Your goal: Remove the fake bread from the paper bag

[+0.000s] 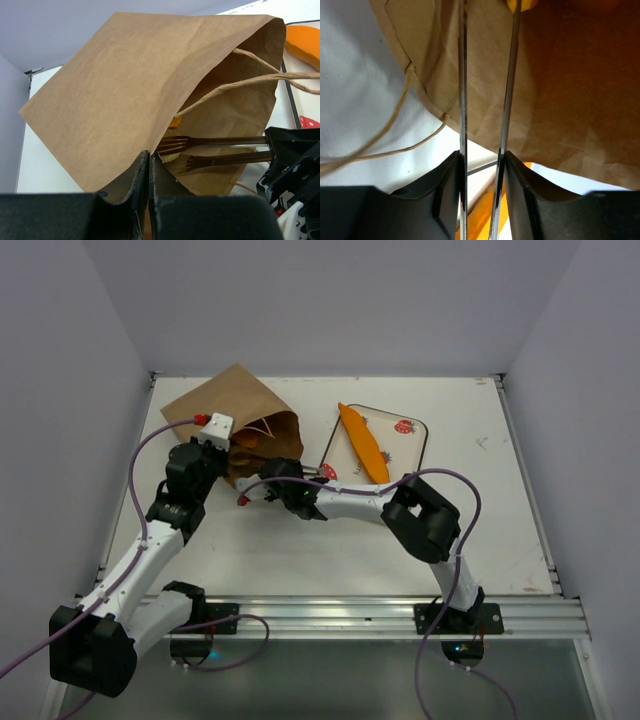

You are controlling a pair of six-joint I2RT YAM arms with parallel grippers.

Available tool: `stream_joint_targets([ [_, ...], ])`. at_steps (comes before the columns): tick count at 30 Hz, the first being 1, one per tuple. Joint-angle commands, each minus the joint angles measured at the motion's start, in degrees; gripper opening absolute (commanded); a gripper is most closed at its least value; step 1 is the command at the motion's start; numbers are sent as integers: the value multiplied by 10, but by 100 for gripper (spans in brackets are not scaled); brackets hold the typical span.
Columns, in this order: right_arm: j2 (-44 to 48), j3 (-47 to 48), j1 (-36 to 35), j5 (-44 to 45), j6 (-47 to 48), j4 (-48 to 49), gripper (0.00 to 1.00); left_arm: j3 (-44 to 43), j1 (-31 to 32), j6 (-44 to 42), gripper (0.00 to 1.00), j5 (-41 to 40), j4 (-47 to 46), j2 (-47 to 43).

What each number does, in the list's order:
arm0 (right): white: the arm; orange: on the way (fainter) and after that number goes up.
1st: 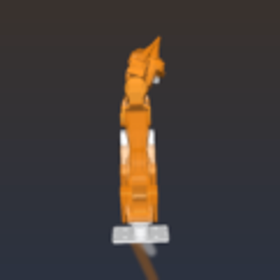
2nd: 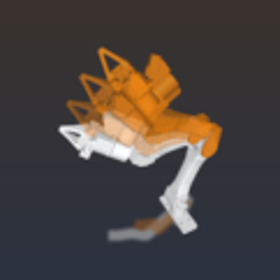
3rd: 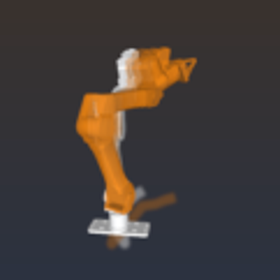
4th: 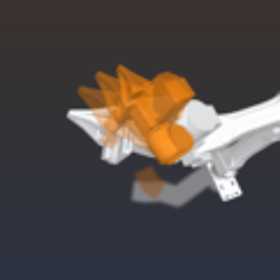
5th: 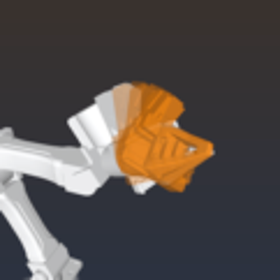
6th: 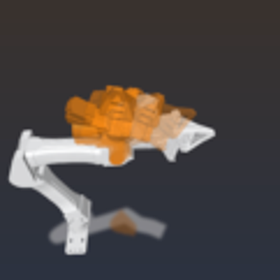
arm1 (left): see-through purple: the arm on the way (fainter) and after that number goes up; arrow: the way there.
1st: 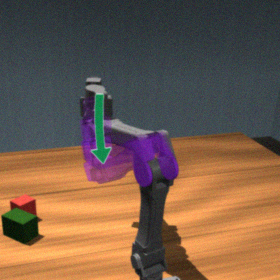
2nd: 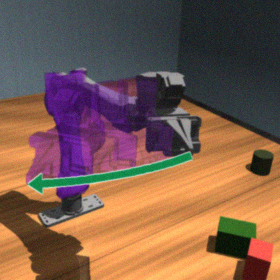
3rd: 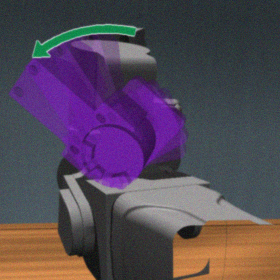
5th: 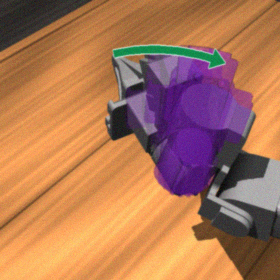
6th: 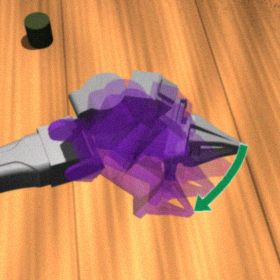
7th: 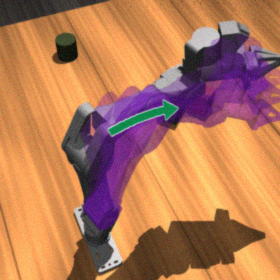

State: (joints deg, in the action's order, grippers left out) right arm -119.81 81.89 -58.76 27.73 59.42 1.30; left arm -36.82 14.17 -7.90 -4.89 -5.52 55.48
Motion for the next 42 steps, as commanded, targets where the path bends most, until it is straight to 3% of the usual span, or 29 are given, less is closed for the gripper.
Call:
stream_joint_targets([
  [1,-5,30,-2,25,-18,-25,38,3,2,12,6,8,-24,-13],
  [6,16,18,-1,9,-34,-39,13,3,2,12,6,10,-26,-13],
  [10,57,7,-1,-17,-66,-65,7,3,2,13,6,14,-26,-11],
  [23,125,-37,0,-34,-105,-101,4,3,2,16,6,14,-27,-11],
  [38,359,-137,23,-102,-206,-234,3,3,2,15,6,15,-28,-6],
  [42,419,-155,68,-124,-233,-279,3,0,2,17,6,15,-27,-4],
])
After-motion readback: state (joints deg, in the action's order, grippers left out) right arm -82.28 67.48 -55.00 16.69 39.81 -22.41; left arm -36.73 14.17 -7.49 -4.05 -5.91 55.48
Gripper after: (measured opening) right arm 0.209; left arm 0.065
